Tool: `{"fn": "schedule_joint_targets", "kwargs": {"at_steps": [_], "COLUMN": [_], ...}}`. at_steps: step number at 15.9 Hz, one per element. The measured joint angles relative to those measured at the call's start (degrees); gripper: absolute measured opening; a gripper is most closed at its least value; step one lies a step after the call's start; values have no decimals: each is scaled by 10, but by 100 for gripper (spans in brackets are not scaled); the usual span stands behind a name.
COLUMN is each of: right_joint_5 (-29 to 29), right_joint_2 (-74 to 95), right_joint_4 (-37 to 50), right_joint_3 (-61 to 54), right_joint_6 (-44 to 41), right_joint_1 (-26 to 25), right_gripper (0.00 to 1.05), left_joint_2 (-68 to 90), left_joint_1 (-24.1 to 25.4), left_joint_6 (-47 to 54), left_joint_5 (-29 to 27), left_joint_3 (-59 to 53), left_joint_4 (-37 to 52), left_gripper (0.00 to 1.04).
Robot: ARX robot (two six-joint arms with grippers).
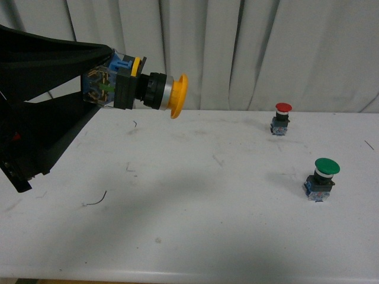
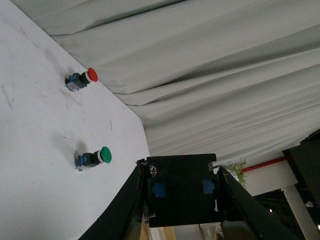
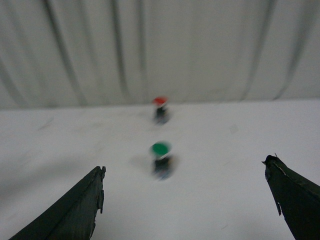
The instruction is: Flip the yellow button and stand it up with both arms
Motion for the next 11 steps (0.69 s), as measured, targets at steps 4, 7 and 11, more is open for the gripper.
{"fn": "schedule_joint_targets", "kwargs": {"at_steps": [4,7,11], "right_joint_5": [-189,-132,-49], "right_joint_2": [299,510,813], "right_joint_4": [273,453,522], "right_joint_3": [74,169,395], "right_joint_6": [98,111,122], "right_joint_1": [7,55,113], "right_gripper": [98,98,98], "left_joint_2": [0,0,0], "left_joint_1": [-6,-7,-9], "left_joint_6": [0,0,0], "left_joint_5": [-1,-5,-11], "left_joint_3": [4,9,9], "left_joint_4": [0,0,0], "left_gripper": [35,35,35]}}
